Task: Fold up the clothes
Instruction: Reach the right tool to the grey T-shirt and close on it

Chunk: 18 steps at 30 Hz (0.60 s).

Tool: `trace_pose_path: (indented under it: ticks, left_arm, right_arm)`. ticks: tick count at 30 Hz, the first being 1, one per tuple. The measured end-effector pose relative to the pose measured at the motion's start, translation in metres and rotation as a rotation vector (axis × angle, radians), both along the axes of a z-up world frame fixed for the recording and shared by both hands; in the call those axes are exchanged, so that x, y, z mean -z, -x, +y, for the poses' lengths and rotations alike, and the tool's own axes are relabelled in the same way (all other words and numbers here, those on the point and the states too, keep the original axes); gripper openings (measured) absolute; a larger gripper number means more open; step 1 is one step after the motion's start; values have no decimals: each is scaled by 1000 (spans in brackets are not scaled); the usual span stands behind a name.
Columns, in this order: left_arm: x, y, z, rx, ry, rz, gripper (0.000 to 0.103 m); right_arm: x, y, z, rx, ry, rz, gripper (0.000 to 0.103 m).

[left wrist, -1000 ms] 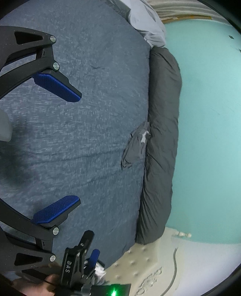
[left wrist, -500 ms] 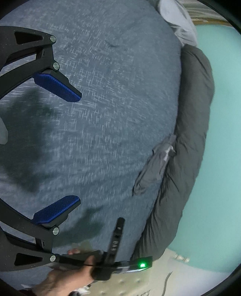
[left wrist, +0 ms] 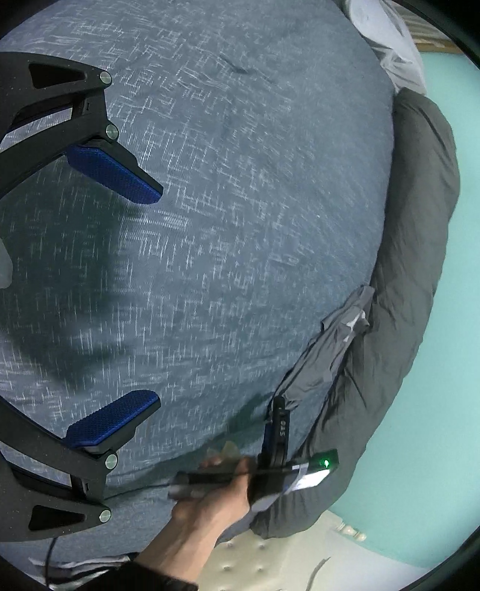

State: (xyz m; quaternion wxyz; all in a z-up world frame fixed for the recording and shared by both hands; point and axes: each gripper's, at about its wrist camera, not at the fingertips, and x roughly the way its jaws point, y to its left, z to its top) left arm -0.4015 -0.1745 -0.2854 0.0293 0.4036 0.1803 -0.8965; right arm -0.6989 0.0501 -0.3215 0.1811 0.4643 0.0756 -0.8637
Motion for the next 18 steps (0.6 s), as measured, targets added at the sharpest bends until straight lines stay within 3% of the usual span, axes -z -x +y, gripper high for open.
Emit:
trace_pose_path:
  ticks: [4,6,11,14,18]
  left_arm:
    - [3,-2,-7,2,-20,-7,103]
    - [4,-6,-8,0,-5,-1,103]
    - [4,-18,-8,-5,-22,0,103]
    - [-4,-35,0,1,7,27,103]
    - [-11,-64,8,6,0,37,103]
  right_arm:
    - [8,11,-3,14,-25,6,36]
    - [4,9,-2,3,-19,20,12]
    - [-18,-22,0,-45,-11,75,6]
    - [-32,-41,1,-74,-6,108,6]
    - [-67,-86,13,-105,73,141,6]
